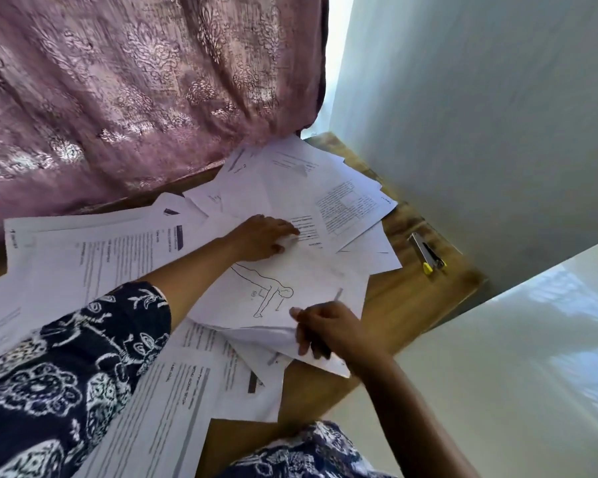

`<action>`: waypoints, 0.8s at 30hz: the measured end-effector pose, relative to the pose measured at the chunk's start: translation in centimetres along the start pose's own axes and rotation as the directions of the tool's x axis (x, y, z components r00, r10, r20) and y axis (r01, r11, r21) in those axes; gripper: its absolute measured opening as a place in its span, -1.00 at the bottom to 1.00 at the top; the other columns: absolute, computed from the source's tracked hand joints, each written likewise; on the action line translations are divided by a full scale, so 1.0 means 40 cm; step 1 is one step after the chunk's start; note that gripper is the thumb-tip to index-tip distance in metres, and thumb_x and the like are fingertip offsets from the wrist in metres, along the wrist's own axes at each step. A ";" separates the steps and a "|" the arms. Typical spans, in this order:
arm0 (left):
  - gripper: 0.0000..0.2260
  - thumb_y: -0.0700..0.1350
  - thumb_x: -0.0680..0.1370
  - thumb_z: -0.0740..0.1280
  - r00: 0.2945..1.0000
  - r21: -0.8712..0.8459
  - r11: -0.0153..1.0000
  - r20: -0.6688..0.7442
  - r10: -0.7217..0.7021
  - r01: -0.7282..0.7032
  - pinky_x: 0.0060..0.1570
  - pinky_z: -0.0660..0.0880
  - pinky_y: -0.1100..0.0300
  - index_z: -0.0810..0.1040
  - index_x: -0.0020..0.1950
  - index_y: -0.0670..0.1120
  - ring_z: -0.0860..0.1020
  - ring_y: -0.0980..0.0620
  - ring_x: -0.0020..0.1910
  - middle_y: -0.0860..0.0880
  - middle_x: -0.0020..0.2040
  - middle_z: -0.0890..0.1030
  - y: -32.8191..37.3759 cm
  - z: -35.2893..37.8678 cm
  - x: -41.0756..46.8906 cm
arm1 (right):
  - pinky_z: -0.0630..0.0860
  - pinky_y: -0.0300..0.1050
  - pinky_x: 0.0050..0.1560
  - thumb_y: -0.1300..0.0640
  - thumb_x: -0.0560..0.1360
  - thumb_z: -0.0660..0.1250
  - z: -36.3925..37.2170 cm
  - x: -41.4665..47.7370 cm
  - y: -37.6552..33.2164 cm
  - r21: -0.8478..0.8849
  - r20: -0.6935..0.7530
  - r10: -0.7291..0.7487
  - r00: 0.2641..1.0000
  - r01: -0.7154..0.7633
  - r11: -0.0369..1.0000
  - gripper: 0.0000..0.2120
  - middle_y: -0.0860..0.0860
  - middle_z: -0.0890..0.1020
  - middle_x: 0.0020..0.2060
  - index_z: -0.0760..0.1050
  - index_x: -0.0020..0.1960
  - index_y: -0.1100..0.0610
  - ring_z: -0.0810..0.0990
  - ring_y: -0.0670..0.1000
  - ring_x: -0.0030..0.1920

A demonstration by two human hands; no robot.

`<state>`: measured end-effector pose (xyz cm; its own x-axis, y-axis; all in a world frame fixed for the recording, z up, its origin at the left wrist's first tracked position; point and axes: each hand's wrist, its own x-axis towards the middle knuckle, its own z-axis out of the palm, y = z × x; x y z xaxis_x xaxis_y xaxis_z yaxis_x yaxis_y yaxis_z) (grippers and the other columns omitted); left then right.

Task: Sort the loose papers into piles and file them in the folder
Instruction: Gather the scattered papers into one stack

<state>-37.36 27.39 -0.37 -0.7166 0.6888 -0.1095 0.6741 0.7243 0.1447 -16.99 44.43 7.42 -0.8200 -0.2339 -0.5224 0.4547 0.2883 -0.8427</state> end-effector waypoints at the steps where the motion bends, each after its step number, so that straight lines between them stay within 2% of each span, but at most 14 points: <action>1: -0.53 -0.04 0.59 0.29 0.999 -0.001 0.999 -0.018 -0.035 0.035 0.41 0.12 0.04 0.31 0.49 0.03 0.34 0.01 0.42 0.04 0.47 0.35 0.004 0.004 -0.008 | 0.32 -0.22 -0.47 0.00 0.57 0.29 -0.043 0.011 -0.009 -0.028 -0.118 -0.036 0.992 0.032 0.999 -0.61 0.03 0.55 -0.53 0.52 -0.39 0.15 0.39 -0.06 -0.55; 3: -0.52 0.00 0.59 0.28 0.980 -0.108 0.990 -0.166 -0.111 0.094 0.46 0.07 -0.08 0.29 0.50 0.02 0.32 0.02 0.45 0.01 0.47 0.36 0.022 0.013 -0.048 | 0.33 -0.20 -0.43 -0.02 0.55 0.31 -0.112 0.051 -0.019 -0.149 -0.322 -0.103 0.941 0.057 0.987 -0.59 0.00 0.51 -0.57 0.48 -0.43 0.11 0.38 -0.06 -0.56; 5: -0.52 0.08 0.56 0.24 0.921 -0.228 0.961 -0.318 -0.227 0.158 0.43 0.16 -0.23 0.36 0.47 -0.01 0.38 -0.05 0.41 -0.06 0.42 0.43 0.049 0.038 -0.110 | 0.42 -0.18 -0.27 -0.05 0.54 0.31 -0.153 0.117 -0.016 -0.415 -0.454 -0.258 0.853 0.054 0.908 -0.72 -0.03 0.61 -0.38 0.52 -0.27 0.08 0.52 -0.08 -0.37; 6: -0.49 0.14 0.54 0.19 0.892 -0.242 0.949 -0.354 -0.282 0.203 0.40 0.18 -0.27 0.38 0.45 -0.03 0.40 -0.08 0.40 -0.09 0.41 0.44 0.065 0.060 -0.144 | 0.45 -0.15 -0.15 -0.05 0.53 0.32 -0.162 0.154 -0.016 -0.534 -0.456 -0.331 0.826 0.043 0.844 -0.81 -0.02 0.64 -0.20 0.54 -0.12 0.07 0.57 -0.05 -0.19; 7: -0.45 0.20 0.52 0.15 0.869 -0.228 0.942 -0.378 -0.319 0.246 0.37 0.19 -0.30 0.39 0.44 -0.03 0.40 -0.11 0.39 -0.11 0.40 0.44 0.081 0.087 -0.176 | 0.45 -0.12 -0.02 -0.04 0.52 0.34 -0.162 0.192 -0.015 -0.629 -0.404 -0.374 0.835 0.043 0.776 -0.78 0.02 0.63 -0.01 0.54 0.05 0.08 0.56 -0.01 0.00; 9: -0.41 0.28 0.52 0.09 0.848 -0.180 0.932 -0.387 -0.362 0.316 0.32 0.22 -0.34 0.36 0.44 -0.03 0.40 -0.15 0.40 -0.14 0.41 0.43 0.111 0.140 -0.225 | 0.40 -0.03 0.20 -0.07 0.50 0.36 -0.144 0.273 -0.006 -0.749 -0.250 -0.353 0.902 0.051 0.661 -0.54 0.08 0.49 0.27 0.41 0.33 0.11 0.42 0.09 0.26; 11: -0.39 0.33 0.56 -0.02 0.841 -0.165 0.914 -0.357 -0.406 0.371 0.32 0.23 -0.32 0.31 0.46 -0.02 0.37 -0.16 0.41 -0.16 0.44 0.40 0.133 0.177 -0.250 | 0.38 0.04 0.24 -0.14 0.48 0.36 -0.117 0.332 -0.005 -0.824 -0.215 -0.325 0.921 0.008 0.567 -0.39 0.11 0.41 0.35 0.31 0.42 0.11 0.36 0.14 0.33; 14: -0.37 0.33 0.58 -0.09 0.827 -0.175 0.887 -0.320 -0.462 0.427 0.35 0.22 -0.28 0.34 0.47 -0.03 0.35 -0.15 0.43 -0.15 0.46 0.37 0.141 0.198 -0.254 | 0.37 0.08 0.19 -0.29 0.42 0.34 -0.090 0.383 -0.009 -0.884 -0.264 -0.330 0.906 -0.091 0.458 -0.31 0.11 0.45 0.28 0.32 0.37 0.11 0.41 0.15 0.26; 16: -0.39 0.30 0.57 0.00 0.820 -0.188 0.873 -0.302 -0.487 0.449 0.35 0.23 -0.26 0.38 0.45 -0.04 0.35 -0.13 0.43 -0.12 0.46 0.38 0.142 0.198 -0.248 | 0.33 0.07 0.19 -0.34 0.40 0.33 -0.092 0.400 -0.026 -0.883 -0.288 -0.276 0.917 -0.143 0.447 -0.30 0.12 0.52 0.20 0.35 0.31 0.13 0.47 0.16 0.21; 19: -0.42 0.26 0.55 0.07 0.811 -0.205 0.867 -0.307 -0.498 0.454 0.35 0.24 -0.25 0.42 0.42 -0.05 0.36 -0.12 0.43 -0.11 0.45 0.40 0.146 0.197 -0.245 | 0.33 0.04 0.16 -0.33 0.37 0.38 -0.105 0.416 -0.059 -0.860 -0.223 -0.134 0.966 -0.130 0.493 -0.32 0.10 0.57 0.14 0.42 0.25 0.16 0.50 0.14 0.18; 22: -0.44 0.24 0.55 0.08 0.797 -0.234 0.865 -0.337 -0.501 0.445 0.35 0.24 -0.23 0.42 0.42 -0.06 0.38 -0.12 0.41 -0.10 0.44 0.41 0.148 0.194 -0.249 | 0.47 -0.08 0.06 -0.17 0.34 0.49 -0.121 0.419 -0.081 -0.737 -0.077 -0.013 0.997 -0.049 0.675 -0.43 0.09 0.61 0.11 0.55 0.19 0.18 0.55 0.10 0.08; 24: -0.44 0.23 0.56 0.09 0.794 -0.262 0.860 -0.337 -0.506 0.437 0.37 0.24 -0.22 0.40 0.44 -0.06 0.37 -0.10 0.42 -0.09 0.45 0.39 0.151 0.189 -0.254 | 0.48 -0.14 -0.02 -0.03 0.35 0.52 -0.131 0.406 -0.089 -0.681 -0.010 0.003 1.000 -0.009 0.732 -0.51 0.11 0.62 0.07 0.56 0.19 0.19 0.57 0.09 0.02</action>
<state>-24.68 25.00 -5.81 -0.9704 0.1704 0.1709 0.2199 0.9163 0.3347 -33.75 44.45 2.60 -0.8221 -0.2233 -0.5237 0.1039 0.8456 -0.5237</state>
